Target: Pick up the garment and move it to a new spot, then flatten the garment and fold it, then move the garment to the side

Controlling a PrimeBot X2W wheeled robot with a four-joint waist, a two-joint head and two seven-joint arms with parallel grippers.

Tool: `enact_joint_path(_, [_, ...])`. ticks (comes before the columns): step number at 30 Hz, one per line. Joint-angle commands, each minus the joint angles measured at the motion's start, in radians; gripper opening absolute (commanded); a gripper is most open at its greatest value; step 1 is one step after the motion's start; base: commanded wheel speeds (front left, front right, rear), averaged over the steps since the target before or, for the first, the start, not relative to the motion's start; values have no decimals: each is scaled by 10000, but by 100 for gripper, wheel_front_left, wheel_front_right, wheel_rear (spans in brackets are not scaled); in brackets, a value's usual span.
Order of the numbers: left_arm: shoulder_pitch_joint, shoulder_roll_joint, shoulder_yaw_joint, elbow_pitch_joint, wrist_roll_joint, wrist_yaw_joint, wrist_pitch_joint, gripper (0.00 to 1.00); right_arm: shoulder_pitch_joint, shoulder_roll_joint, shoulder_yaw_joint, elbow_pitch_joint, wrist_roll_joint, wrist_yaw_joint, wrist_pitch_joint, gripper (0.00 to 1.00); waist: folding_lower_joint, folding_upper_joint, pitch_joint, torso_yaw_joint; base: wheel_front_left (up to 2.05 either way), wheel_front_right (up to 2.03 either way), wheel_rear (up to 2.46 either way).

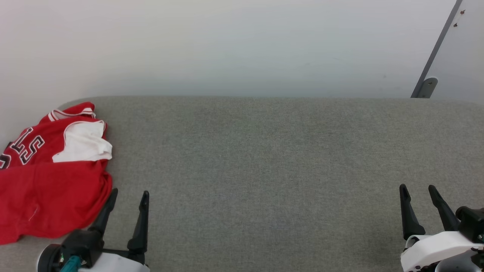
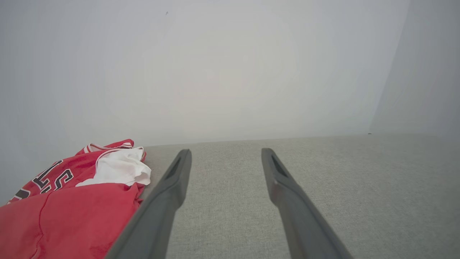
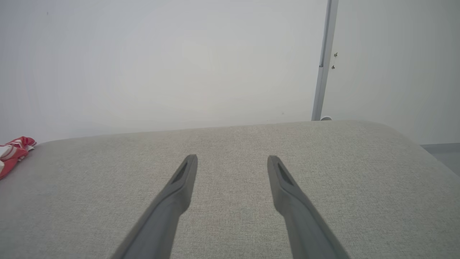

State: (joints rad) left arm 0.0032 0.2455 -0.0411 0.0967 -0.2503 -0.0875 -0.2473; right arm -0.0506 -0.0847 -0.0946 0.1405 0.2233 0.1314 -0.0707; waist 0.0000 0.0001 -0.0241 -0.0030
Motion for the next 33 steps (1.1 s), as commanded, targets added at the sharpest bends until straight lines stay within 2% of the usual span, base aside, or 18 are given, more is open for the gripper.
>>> enact_joint_path(1, [68, 49, -10, -49, 240, -44, -98, 100, 53, 14, -24, -69, -251, -13, -75, 100, 0, -1, -9, 1, 0, 0, 0])
enact_joint_path(7, [100, 82, -35, -33, 604, -80, -196, 100, 99, 17, -27, -116, -663, -14, -134, 100, 0, -1, -34, 0, 0, 0, 0])
enact_joint_path(21, [66, -72, 80, 171, 276, -110, -170, 100, 180, 13, 28, -143, -603, -14, -155, 100, 0, -1, -77, 64, 0, 0, 0])
enact_joint_path(30, [-21, -107, 450, 511, -166, 195, 24, 100, 214, -124, 391, -94, -374, -14, -44, 100, 0, -1, -335, 842, 0, 0, 0])
enact_joint_path(33, [-2, -79, 708, 548, -358, 391, 208, 100, 228, -191, 647, -32, -267, -14, -4, 100, 0, -1, -539, 1501, 0, 0, 0])
